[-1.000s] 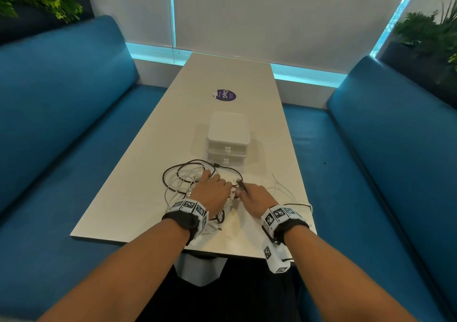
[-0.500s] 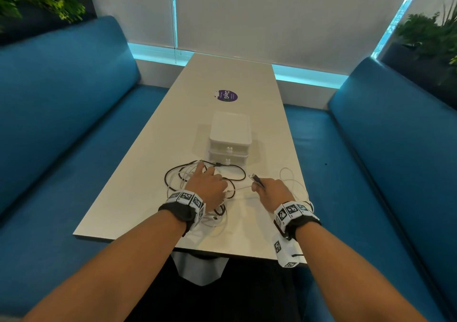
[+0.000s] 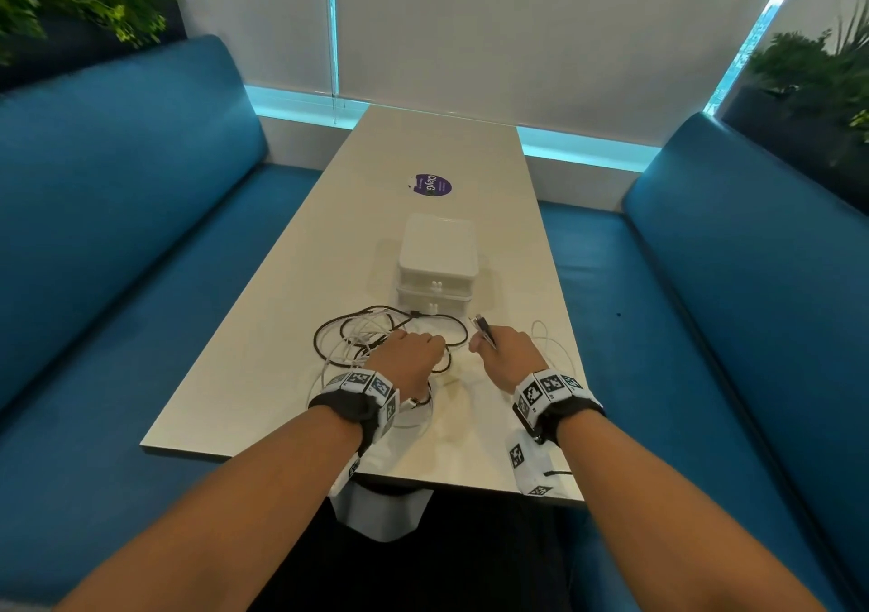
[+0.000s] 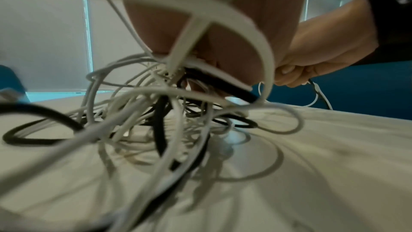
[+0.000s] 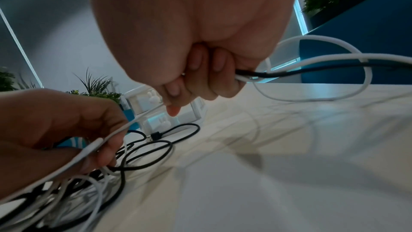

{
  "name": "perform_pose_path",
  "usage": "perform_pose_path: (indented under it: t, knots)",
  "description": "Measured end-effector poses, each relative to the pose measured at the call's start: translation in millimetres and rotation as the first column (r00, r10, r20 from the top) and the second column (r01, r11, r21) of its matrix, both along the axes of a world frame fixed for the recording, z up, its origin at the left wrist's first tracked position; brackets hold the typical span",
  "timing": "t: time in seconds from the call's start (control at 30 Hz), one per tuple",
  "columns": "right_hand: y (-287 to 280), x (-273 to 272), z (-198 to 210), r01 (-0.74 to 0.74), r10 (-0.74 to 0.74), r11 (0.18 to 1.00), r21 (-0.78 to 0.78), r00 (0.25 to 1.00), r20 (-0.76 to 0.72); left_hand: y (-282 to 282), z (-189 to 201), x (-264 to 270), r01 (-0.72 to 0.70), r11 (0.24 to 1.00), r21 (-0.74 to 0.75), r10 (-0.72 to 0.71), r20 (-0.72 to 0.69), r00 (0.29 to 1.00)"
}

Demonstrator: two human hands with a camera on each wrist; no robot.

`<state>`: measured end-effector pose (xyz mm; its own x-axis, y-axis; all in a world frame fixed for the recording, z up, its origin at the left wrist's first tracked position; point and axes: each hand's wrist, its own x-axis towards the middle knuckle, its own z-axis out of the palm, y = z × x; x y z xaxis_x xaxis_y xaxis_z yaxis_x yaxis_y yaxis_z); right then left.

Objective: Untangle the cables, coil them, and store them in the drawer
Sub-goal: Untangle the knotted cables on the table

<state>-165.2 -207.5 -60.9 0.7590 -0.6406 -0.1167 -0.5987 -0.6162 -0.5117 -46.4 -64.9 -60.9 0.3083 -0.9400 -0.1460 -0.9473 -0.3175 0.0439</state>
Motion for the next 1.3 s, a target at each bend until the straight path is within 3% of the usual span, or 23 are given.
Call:
perform_pose_path:
  t: [0.3,0.53,0.7,0.9,1.03,1.3]
  knots:
    - [-4.0,-12.5,-6.8,0.009,-0.012,0.999,-0.036,0.997,-0.080,9.9,-8.9,7.4,-0.018,0.999,-0.033,0.024,0.184,0.983]
    - [-21.7,-19.9,-6.3,0.110,-0.117,0.992,-0.056,0.982,-0.146,9.6,-8.3,9.7,-0.033,0.999,-0.001,0.032,0.250,0.968]
    - [-18.9,-12.3,-13.2,0.149,-0.173,0.980,-0.132,0.966,-0.194,11.4,-0.4,6.5,-0.019,0.999,0.027,0.012,0.224,0.975]
    - [7.3,6.3,-20.1,-0.054,0.044,0.991,-0.120,0.995,-0.089,11.2,-6.5,8.2,-0.005,1.000,-0.013,0.007,0.218,0.976]
    - [13.8,14.4,-19.8,-0.179,0.175,0.983,-0.042,0.980,-0.096,3.3,-11.2,11.1,-0.026,1.000,-0.015,0.028,0.227,0.973]
    - [-0.6,-2.2,-18.1,-0.110,0.111,0.994,0.020,0.988,-0.104,-5.3,-7.5,9.5,0.035,0.999,0.040,-0.043,0.230,0.972]
